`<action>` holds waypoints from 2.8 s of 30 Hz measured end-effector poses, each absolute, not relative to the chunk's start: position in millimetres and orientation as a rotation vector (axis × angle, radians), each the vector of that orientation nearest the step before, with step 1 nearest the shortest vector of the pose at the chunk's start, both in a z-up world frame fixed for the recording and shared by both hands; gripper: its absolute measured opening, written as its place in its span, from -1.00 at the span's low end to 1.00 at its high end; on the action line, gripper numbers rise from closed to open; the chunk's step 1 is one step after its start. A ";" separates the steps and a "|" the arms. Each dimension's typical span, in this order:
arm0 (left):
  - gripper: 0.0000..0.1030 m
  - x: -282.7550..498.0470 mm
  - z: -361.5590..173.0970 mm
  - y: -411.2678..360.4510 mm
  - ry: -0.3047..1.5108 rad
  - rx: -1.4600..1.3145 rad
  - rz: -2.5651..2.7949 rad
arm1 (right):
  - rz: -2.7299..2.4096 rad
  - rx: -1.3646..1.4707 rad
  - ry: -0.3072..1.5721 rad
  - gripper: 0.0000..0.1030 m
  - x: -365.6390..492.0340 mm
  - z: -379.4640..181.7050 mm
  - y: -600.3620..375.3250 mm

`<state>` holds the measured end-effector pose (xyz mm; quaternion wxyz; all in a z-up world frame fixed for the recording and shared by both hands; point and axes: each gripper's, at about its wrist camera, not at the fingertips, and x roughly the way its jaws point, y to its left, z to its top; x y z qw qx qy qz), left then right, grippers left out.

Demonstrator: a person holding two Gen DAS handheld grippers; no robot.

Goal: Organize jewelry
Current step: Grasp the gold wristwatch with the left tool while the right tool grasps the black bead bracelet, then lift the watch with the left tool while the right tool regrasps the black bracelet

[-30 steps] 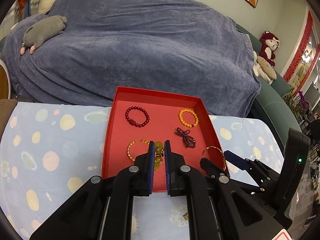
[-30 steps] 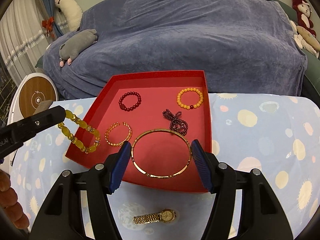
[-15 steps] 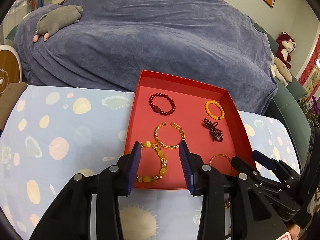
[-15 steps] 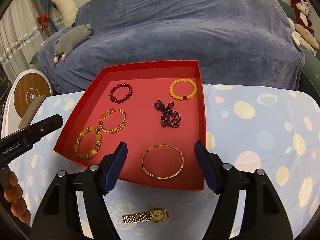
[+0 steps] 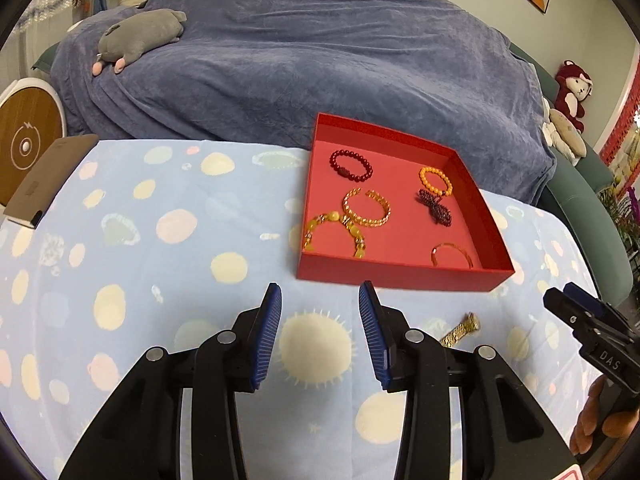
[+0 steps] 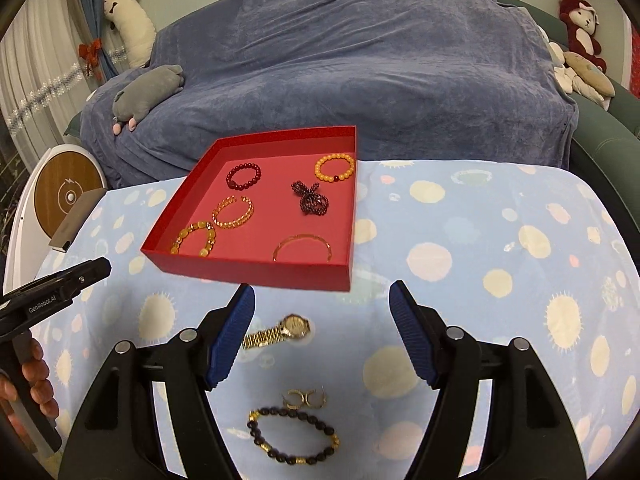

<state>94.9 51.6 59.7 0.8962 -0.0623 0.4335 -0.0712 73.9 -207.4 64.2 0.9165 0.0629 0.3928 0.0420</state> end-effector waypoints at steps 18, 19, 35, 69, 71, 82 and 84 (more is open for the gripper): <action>-0.26 46.8 20.4 15.7 0.955 -0.065 -0.246 | 0.116 0.088 0.961 -0.03 9.8 -5.7 -202.5; -0.26 46.4 19.1 13.5 0.957 -0.058 -0.246 | 0.118 0.084 0.962 -0.06 10.0 -7.2 -201.1; -0.26 47.9 9.7 8.2 0.972 -0.040 -0.262 | 0.110 0.022 0.970 -0.79 15.5 -19.5 -195.5; -0.62 105.4 -21.5 -115.4 0.941 0.122 -0.457 | 0.067 0.153 1.009 -0.89 3.7 -16.7 -240.8; -0.62 101.4 -19.2 -109.8 0.946 0.117 -0.452 | 0.074 0.160 1.005 -0.89 3.5 -14.3 -240.5; -0.63 62.3 14.6 -49.3 0.946 0.077 -0.400 | 0.103 0.162 0.948 -0.91 9.1 12.4 -224.6; -0.63 56.8 16.1 -36.0 0.956 0.056 -0.382 | 0.106 0.160 0.940 -0.91 11.1 15.7 -220.2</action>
